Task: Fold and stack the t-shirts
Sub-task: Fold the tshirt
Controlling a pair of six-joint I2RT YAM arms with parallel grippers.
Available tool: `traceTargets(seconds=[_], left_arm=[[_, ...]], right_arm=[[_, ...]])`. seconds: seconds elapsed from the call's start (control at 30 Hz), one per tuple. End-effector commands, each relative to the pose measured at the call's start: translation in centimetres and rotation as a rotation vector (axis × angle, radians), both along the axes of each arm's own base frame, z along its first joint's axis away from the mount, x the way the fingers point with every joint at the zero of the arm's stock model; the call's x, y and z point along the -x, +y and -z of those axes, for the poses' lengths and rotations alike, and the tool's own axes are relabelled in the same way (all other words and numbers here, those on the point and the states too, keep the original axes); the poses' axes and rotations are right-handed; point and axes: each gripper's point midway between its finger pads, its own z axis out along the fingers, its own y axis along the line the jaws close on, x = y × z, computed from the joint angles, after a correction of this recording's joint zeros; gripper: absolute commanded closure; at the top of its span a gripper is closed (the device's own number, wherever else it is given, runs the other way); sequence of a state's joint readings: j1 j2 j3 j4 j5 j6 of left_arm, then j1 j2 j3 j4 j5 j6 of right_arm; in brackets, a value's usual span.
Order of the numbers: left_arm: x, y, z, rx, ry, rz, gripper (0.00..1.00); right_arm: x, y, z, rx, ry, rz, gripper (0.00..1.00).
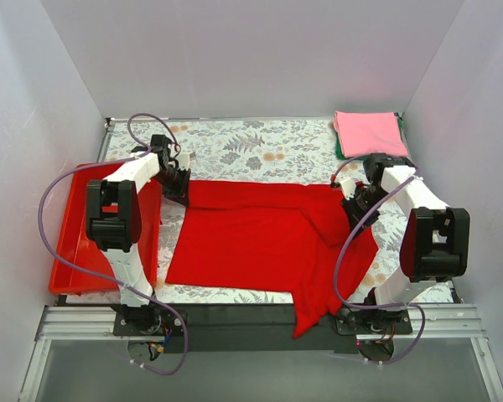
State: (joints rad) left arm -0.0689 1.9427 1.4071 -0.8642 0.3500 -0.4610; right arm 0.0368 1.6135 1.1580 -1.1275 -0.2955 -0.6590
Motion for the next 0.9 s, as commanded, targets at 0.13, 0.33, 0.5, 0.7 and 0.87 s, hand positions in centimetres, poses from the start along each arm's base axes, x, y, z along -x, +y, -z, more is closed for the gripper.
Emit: traceTargets(seconds=[0.13, 0.33, 0.5, 0.7, 0.87], left_arm=[[-1.2, -0.3, -1.6, 0.004, -0.05, 0.015, 1.0], [-1.6, -0.3, -2.6, 0.003, -0.068, 0.024, 1.0], [-1.4, -0.2, -3.4, 0.001, -0.075, 0.034, 1.0], [-1.2, 0.1, -3.9, -0.014, -0.087, 0.038, 1.0], [-1.2, 0.1, -3.5, -0.019, -0.08, 0.037, 1.0]], right_arm=[[-0.2, 0.4, -2.1, -0.038, -0.032, -0.031, 0.99], [0.5, 0.0, -4.1, -0.024, -0.055, -0.063, 0.99], [1.9, -0.2, -4.6, -0.023, -0.033, -0.079, 0.99], [2.8, 0.2, -4.7, -0.046, -0.04, -0.09, 0.99], [4.2, 0.7, -3.6, -0.072, 0.016, -0.1, 0.99]])
